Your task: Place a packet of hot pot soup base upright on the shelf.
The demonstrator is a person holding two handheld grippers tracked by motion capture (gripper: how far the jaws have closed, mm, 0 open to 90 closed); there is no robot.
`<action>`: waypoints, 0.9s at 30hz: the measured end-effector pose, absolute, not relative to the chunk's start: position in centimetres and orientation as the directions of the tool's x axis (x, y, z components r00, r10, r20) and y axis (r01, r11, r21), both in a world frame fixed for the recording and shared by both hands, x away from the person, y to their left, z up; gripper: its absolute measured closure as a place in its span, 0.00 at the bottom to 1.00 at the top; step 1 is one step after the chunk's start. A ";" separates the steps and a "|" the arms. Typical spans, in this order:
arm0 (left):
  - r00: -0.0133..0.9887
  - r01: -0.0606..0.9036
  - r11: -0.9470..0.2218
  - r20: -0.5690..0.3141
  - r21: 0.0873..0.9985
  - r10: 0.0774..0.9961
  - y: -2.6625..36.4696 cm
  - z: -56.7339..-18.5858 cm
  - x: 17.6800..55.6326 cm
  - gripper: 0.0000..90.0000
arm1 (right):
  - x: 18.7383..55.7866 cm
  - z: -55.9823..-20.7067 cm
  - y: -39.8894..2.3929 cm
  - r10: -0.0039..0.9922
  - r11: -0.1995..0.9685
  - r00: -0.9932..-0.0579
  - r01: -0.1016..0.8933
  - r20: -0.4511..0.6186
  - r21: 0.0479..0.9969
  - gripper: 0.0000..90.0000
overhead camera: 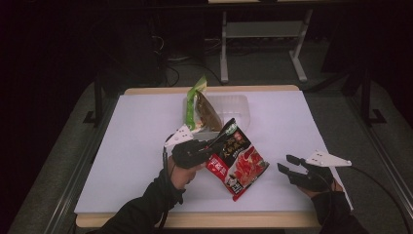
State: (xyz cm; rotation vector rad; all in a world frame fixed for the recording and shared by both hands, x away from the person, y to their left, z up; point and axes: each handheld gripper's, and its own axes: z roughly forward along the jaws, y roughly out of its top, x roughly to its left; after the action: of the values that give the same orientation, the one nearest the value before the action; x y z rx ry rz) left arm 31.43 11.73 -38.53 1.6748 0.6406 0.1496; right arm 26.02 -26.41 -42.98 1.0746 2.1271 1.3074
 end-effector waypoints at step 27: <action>0.786 0.259 -0.027 -0.195 0.966 0.587 12.0 -36.5 31.5 0.84 | 25.9 -43.3 -26.2 0.819 0.253 -0.573 0.405 0.029 0.879 0.44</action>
State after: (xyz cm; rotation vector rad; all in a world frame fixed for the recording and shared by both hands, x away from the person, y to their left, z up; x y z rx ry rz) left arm 31.48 11.96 -36.52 1.6135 0.6872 0.2982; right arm 25.93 -26.17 -43.30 1.1121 2.0925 1.2670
